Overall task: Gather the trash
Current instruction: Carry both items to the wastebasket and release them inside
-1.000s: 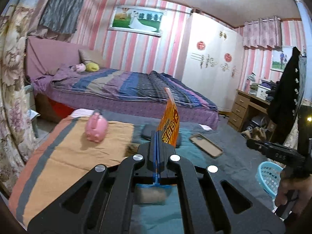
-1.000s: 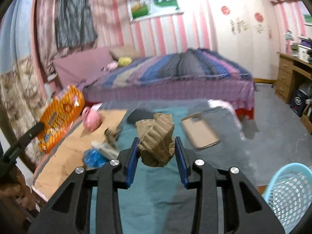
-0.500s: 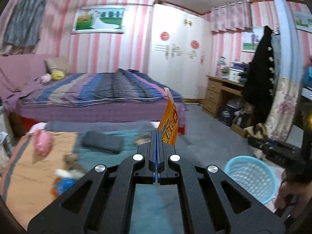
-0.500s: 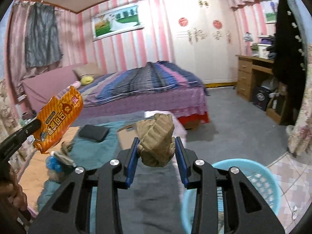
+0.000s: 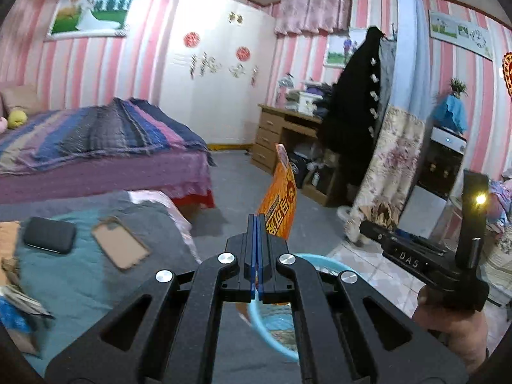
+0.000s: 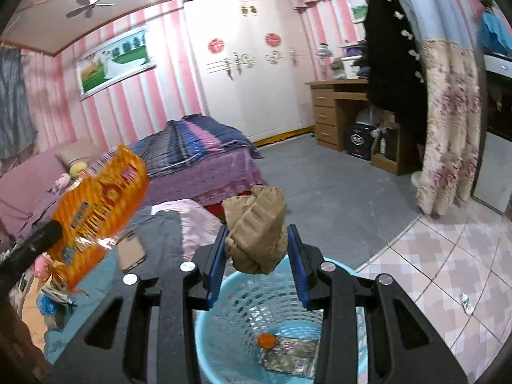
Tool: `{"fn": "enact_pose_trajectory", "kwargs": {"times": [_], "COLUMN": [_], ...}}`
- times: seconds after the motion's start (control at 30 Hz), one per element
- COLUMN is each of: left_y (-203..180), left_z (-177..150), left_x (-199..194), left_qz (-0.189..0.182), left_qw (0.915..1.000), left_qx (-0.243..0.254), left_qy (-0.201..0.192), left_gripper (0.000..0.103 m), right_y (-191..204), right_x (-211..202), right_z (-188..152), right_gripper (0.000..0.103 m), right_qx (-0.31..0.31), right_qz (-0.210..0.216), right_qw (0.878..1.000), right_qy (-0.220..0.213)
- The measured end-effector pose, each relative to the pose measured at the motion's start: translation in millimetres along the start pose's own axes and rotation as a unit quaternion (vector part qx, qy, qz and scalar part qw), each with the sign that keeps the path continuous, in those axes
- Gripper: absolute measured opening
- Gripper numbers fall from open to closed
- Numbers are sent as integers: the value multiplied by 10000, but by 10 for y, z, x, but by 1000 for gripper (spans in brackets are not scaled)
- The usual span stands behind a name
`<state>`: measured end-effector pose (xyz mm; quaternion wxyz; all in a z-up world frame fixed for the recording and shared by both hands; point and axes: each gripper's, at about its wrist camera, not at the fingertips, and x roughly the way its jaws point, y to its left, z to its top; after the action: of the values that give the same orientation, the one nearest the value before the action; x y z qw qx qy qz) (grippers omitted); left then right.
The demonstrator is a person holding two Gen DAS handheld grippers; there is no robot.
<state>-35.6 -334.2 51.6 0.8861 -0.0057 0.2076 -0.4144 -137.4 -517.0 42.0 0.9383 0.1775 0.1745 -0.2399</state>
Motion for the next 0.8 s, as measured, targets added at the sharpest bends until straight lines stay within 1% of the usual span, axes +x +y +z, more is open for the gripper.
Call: {"fn": "enact_pose_trajectory", "kwargs": {"times": [0.2,0.23,0.27,0.3,0.33,0.37,0.4,0.5,0.67,0.7,0.73,0.77,0.8], "left_y": [-291,-368,-411,-433,-453,-438,-410,-274,48,112,224,355,451], "left_z": [-92,-124,-143,-157,-170,-178,-179,-176,-138,-127,-120,-115,-107], "left_x": [405,497,556,599,670,678,659,616,404,341,248,144,57], "left_qz": [-475,-612,-664,-687,-645,-567,-477,-335,217,305,489,748,915], "left_qw": [9980,9966,9959,9953,9950,9955,9964,9972,9983,9982,9976,9962,9949], "left_qx": [-9,22,28,16,-16,-70,-144,-279,-274,-270,-251,-229,-228], "left_qy": [408,543,615,682,764,750,686,609,467,448,409,373,348], "left_gripper": [0,0,0,3,14,48,64,64,64,64,64,64,64], "right_y": [-203,-230,-245,-261,-273,-290,-300,-318,-232,-213,-198,-185,-167], "right_x": [41,50,57,65,74,78,89,99,106,145,163,184,202], "right_z": [41,41,39,38,35,43,46,51,31,29,23,19,9], "right_gripper": [37,37,37,37,37,37,37,37,39,43,61,71,77], "right_qx": [167,191,201,207,206,207,206,203,168,142,130,115,103], "right_qz": [-152,-166,-170,-167,-159,-157,-146,-126,-75,-34,-60,-161,-179], "right_qw": [9997,9997,9996,9996,9997,9997,9997,9997,9998,9998,9998,9997,9997], "right_qy": [-49,-47,-43,-33,-18,-12,-4,-7,38,112,129,107,138]}}
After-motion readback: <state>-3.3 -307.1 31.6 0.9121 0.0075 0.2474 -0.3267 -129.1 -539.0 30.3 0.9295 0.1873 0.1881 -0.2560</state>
